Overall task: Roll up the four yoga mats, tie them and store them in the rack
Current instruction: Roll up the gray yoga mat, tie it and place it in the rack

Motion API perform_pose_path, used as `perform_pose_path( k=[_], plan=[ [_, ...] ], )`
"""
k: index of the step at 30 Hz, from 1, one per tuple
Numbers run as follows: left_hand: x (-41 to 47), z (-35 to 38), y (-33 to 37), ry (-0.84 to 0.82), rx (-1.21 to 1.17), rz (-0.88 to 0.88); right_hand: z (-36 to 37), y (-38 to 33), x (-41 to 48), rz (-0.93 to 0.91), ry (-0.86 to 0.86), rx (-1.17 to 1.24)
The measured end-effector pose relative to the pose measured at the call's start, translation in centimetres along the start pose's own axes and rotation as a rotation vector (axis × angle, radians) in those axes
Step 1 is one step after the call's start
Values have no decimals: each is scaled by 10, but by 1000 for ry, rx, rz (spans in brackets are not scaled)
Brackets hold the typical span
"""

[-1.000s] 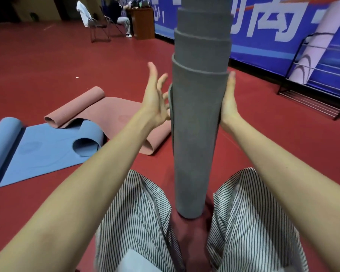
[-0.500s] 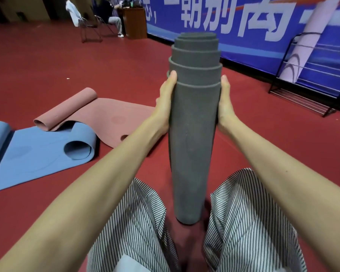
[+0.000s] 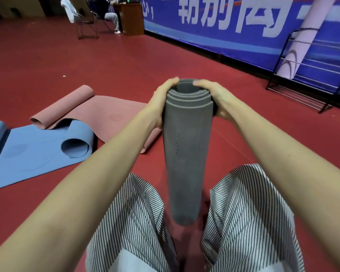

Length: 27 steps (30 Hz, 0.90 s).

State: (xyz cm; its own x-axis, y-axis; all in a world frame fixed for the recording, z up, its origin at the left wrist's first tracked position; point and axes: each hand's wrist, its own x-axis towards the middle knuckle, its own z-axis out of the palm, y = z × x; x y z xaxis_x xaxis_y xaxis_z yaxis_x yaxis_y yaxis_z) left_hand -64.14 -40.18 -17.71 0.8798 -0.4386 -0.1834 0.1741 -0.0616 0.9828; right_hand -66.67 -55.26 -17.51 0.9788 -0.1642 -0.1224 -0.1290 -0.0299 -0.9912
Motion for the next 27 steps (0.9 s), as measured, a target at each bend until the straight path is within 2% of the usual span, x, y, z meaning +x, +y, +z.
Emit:
perform_pose_path(
  k=[5, 8, 12, 17, 20, 22, 24, 27],
  plan=[
    [-7, 0, 1, 78, 9, -119, 0, 4, 5, -29, 88, -9],
    [-12, 4, 10, 136, 4, -141, 2, -4, 4, -2, 127, 65],
    [-12, 8, 36, 101, 81, -162, -7, -30, -4, -64, 103, 69],
    [1, 3, 9, 74, 256, -195, -14, -3, -12, -51, 70, -300],
    [4, 5, 16, 66, 370, -163, -11, -21, -7, -108, 139, -866],
    [-1, 9, 25, 64, 438, -171, -3, -33, -7, -107, 165, -1114],
    [1, 10, 25, 46, 456, -180, -3, -32, -5, -47, 122, -1136],
    [2, 11, 17, 42, 285, -223, -4, -23, -9, -37, 139, -891]
  ],
)
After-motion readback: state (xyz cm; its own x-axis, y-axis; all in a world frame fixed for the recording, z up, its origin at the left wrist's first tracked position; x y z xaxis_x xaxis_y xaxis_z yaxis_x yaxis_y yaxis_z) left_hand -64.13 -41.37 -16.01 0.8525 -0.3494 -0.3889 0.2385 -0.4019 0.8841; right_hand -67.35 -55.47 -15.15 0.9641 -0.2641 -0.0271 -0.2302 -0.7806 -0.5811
